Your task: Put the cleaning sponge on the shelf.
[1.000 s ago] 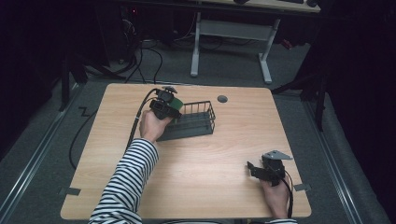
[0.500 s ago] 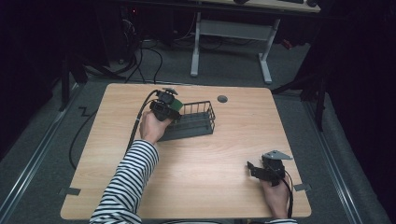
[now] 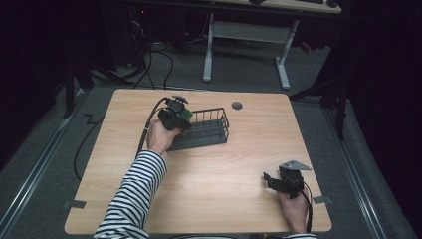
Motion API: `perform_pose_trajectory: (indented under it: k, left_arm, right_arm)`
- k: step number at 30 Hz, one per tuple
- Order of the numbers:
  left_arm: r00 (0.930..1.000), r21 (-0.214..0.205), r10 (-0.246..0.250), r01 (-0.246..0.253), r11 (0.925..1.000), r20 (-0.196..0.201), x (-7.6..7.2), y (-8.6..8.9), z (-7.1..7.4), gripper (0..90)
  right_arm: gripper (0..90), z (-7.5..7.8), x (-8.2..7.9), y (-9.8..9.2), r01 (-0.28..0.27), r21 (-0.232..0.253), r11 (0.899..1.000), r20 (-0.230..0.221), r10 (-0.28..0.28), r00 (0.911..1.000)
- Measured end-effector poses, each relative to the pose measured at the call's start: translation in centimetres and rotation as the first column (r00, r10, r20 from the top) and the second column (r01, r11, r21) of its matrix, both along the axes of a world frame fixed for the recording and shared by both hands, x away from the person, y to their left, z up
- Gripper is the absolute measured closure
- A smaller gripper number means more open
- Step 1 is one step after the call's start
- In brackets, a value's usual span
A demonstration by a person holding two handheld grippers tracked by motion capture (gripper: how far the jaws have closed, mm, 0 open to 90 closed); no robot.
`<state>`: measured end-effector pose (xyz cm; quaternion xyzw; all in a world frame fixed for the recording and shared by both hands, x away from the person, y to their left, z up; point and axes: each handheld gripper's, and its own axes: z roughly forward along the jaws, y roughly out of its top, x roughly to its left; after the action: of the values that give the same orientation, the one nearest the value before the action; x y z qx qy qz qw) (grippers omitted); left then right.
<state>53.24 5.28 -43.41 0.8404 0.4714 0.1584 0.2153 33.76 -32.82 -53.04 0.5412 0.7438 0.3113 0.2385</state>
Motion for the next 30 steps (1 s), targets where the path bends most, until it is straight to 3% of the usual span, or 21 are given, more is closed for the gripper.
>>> perform_pose_trajectory:
  k: [6,10,12,22,30]
  left_arm:
    - [0.9999,-0.016,-0.001,0.001,0.9999,-0.016,-0.1,0.4,-0.1,27.6]
    - [0.9997,-0.015,0.009,-0.009,0.9998,-0.024,-0.1,0.5,-0.2,22.4]
    - [0.9995,-0.034,0.002,-0.003,0.9994,-0.031,-0.1,0.7,-0.3,21.1]
    - [1.0,-0.088,-0.006,0.005,0.9961,-0.002,-0.8,1.6,0.5,18.5]
    - [0.9993,-0.108,-0.029,0.031,0.9936,0.022,-1.8,2.3,1.8,19.2]
  right_arm:
    - [29.3,0.0,0.0,0.0,0.0,0.0,1.0,0.0,0.0,1.0]
    - [29.3,0.0,0.0,0.0,0.0,0.0,1.0,0.0,0.0,1.0]
    - [29.3,0.0,0.0,0.0,0.0,0.0,1.0,0.0,0.0,1.0]
    - [29.3,0.0,0.0,0.0,0.001,0.001,1.0,0.0,-0.001,1.0]
    - [29.3,0.0,0.0,0.0,0.001,0.001,1.0,-0.001,-0.001,1.0]
